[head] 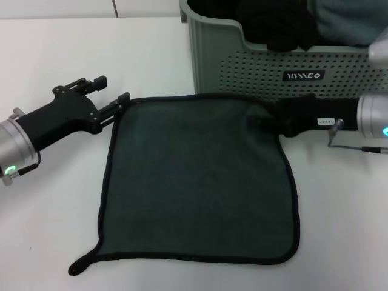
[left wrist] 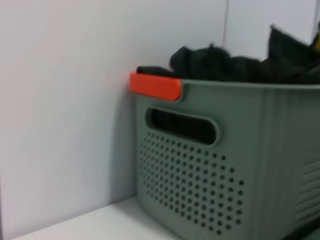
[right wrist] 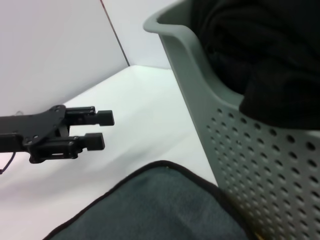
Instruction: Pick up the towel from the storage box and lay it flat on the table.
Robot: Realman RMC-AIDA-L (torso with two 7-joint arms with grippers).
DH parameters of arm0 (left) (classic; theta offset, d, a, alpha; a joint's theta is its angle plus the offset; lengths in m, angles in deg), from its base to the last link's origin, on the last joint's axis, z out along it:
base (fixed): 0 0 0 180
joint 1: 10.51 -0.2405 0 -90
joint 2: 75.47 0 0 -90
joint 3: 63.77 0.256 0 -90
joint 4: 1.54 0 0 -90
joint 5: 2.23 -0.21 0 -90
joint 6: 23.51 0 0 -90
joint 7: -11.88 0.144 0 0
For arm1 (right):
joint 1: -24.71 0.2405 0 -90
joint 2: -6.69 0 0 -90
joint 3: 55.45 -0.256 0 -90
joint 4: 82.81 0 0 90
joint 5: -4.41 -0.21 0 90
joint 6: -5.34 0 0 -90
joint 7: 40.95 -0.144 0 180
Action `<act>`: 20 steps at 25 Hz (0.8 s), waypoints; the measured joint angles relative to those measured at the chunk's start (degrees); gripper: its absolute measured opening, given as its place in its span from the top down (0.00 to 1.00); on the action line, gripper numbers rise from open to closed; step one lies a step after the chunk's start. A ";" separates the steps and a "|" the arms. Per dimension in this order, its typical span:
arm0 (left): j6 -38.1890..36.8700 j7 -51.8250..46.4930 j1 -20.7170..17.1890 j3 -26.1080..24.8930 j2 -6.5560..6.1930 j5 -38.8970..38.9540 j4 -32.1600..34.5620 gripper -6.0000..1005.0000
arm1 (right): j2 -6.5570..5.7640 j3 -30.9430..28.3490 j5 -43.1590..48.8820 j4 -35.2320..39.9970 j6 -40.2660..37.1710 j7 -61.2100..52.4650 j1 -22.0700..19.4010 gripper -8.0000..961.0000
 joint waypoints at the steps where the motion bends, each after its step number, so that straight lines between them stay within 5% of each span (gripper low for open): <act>1: -1.05 0.02 -0.23 0.00 -0.11 0.13 -0.03 0.53 | 0.06 0.11 -0.01 1.41 -0.39 -0.22 -1.17 0.60; 11: -25.14 2.13 -2.58 0.76 -2.70 -0.40 -0.11 0.35 | 0.13 7.93 -0.69 25.45 1.33 -1.58 -18.84 0.19; 20: -27.49 3.64 -2.93 0.79 -2.13 -0.63 -0.69 0.35 | 0.05 9.95 12.71 23.80 11.65 -2.02 -15.78 0.15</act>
